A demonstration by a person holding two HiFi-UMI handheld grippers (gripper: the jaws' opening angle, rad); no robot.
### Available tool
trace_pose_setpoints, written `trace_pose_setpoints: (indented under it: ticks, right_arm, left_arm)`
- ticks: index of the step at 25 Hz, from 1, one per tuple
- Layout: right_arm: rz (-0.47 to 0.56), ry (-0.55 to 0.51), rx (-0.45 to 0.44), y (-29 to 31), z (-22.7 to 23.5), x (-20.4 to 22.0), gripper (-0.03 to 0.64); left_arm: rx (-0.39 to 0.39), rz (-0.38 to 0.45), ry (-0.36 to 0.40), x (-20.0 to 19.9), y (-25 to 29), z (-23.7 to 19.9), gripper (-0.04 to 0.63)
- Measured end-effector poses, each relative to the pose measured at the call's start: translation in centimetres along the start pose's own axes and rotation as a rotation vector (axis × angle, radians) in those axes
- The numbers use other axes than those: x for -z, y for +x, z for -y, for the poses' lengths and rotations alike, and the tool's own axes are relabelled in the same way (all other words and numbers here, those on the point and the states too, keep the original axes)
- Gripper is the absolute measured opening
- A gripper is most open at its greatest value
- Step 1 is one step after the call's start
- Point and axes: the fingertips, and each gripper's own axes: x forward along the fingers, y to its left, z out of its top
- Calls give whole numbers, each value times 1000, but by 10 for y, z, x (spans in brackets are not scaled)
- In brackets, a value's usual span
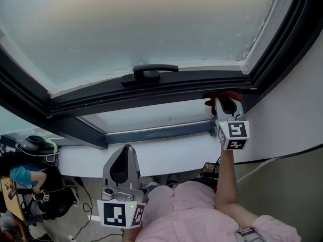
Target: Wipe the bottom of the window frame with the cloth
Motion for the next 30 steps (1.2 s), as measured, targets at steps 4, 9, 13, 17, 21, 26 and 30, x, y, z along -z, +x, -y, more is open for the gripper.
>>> trace_pose_setpoints:
  ticks: [4,9,13,17,21,26,30]
  right_arm:
    - [-11,7,41,-2,15,2,75]
    - [-18,21,84,-5,29,3,75]
    - [-22,29,122,-8,43,6,75]
    - [-24,15,135,-8,47,6,76]
    - [-21,18,140,-7,48,6,77]
    - [-39,45,204,-12,69,11,77]
    - [-42,54,225,-14,79,13,77]
  left_arm:
    - [14,3,0,-1,3,2,-6]
    - [16,3,2,-3,6,1,-6]
    - [20,4,4,-3,7,1,-6]
    - [22,5,4,-4,10,-1,-6]
    - [26,4,6,-4,12,-1,-6]
    - [31,3,6,-3,14,-1,-6]
    - [30,1,7,-3,16,-2,-6]
